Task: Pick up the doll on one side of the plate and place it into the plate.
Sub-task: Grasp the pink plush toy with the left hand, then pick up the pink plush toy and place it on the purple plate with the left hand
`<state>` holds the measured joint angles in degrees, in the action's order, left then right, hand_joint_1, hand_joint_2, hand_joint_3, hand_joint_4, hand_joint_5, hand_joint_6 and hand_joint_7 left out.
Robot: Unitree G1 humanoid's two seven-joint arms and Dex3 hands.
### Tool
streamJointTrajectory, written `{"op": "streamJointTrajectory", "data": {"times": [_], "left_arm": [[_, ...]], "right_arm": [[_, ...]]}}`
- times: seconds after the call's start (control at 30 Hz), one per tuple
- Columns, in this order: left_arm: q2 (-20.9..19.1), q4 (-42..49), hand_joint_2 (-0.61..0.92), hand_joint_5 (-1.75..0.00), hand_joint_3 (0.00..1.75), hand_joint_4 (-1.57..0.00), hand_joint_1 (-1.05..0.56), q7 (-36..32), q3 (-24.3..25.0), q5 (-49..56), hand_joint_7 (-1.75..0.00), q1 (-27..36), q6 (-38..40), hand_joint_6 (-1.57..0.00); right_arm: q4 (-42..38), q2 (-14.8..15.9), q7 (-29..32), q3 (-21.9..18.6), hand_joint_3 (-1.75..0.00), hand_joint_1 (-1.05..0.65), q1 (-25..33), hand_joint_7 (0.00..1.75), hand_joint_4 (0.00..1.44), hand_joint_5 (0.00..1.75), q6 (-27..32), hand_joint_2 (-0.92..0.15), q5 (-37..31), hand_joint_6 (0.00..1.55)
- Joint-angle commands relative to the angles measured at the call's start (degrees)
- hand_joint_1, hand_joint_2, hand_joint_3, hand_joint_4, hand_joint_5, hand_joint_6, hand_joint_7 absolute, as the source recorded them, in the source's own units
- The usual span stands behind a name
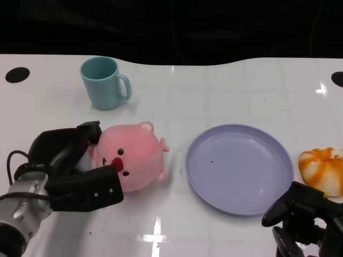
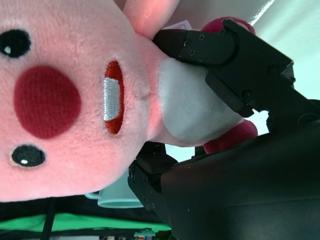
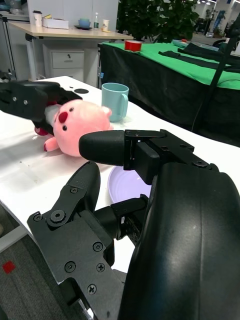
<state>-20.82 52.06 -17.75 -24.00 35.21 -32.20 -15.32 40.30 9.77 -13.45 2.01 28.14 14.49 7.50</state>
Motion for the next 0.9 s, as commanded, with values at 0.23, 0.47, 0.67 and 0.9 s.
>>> {"op": "streamJointTrajectory", "data": {"times": [0.23, 0.47, 0.67, 0.9], "left_arm": [[-0.9, -14.3, 0.54, -1.75, 1.05, -0.92, -0.16, 7.0, 5.7, -4.5, -1.75, 4.4, 4.8, -0.7], [0.3, -25.7, 0.51, -1.75, 1.12, -0.94, -0.14, 13.0, 7.1, -5.2, -1.75, 5.7, 10.3, -0.72], [2.4, -31.8, 0.47, -1.75, 1.18, -0.95, -0.13, 16.7, 6.7, -4.7, -1.75, 5.1, 13.7, -0.76], [7.3, -33.3, 0.44, -1.75, 1.22, -0.96, -0.17, 18.9, 5.0, -4.2, -1.75, 2.0, 15.1, -0.77]], "right_arm": [[-0.4, 1.0, -0.2, -0.8, -1.03, -0.24, 0.0, 1.36, 0.66, 1.72, -0.5, -0.61, 0.1, 0.57], [-0.7, 0.8, -0.1, -0.6, -1.01, -0.24, -0.2, 1.35, 0.66, 1.72, -0.4, -0.62, 0.1, 0.57], [-0.9, 0.7, 0.0, -0.2, -1.01, -0.25, -0.3, 1.35, 0.66, 1.72, -0.6, -0.61, -0.3, 0.57], [-0.2, 0.7, 0.1, -0.1, -1.02, -0.25, 0.1, 1.36, 0.66, 1.72, -0.2, -0.62, -0.2, 0.57]]}}
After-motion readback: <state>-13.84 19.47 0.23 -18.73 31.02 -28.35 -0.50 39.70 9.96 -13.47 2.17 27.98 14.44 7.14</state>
